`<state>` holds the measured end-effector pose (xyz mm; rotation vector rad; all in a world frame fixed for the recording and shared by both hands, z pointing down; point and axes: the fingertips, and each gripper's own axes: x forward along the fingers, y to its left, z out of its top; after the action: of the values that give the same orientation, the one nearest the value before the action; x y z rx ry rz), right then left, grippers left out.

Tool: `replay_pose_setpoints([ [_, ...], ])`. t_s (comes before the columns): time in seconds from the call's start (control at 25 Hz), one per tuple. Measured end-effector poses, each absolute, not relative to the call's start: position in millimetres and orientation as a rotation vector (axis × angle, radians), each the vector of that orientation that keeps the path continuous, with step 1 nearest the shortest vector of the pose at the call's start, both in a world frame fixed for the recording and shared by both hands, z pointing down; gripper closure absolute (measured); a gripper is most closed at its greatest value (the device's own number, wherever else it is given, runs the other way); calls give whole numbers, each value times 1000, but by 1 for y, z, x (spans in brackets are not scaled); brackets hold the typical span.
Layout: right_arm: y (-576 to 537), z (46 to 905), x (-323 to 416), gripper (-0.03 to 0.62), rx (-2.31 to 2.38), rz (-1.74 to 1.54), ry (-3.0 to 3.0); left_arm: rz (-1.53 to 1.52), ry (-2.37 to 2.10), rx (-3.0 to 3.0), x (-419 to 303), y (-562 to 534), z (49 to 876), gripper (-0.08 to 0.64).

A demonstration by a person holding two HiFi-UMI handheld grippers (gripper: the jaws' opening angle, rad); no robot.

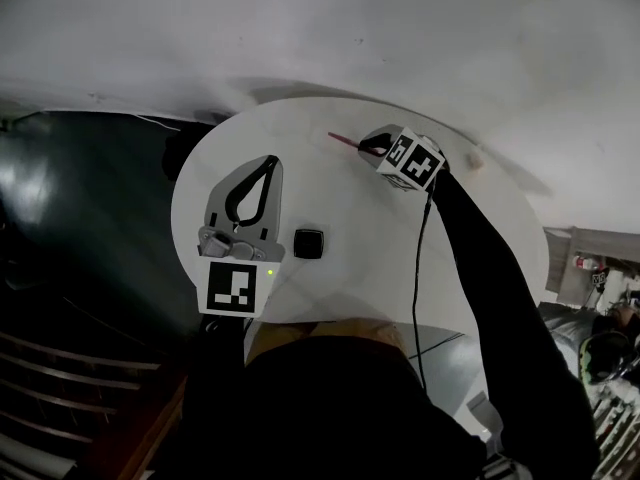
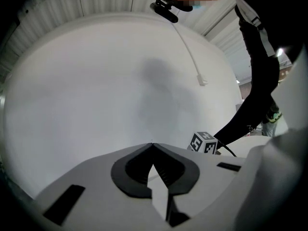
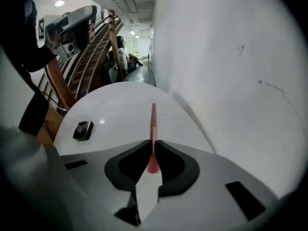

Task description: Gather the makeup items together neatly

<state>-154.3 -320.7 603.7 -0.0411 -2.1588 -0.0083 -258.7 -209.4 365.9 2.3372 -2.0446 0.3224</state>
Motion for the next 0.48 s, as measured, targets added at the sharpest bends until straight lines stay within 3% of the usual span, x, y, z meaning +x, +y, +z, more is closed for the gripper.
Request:
replay_pose_setpoints([
  [0.48,-241,569,-115,528,563,480,-2262,315,-1810,2647,-254,-179,339,546],
])
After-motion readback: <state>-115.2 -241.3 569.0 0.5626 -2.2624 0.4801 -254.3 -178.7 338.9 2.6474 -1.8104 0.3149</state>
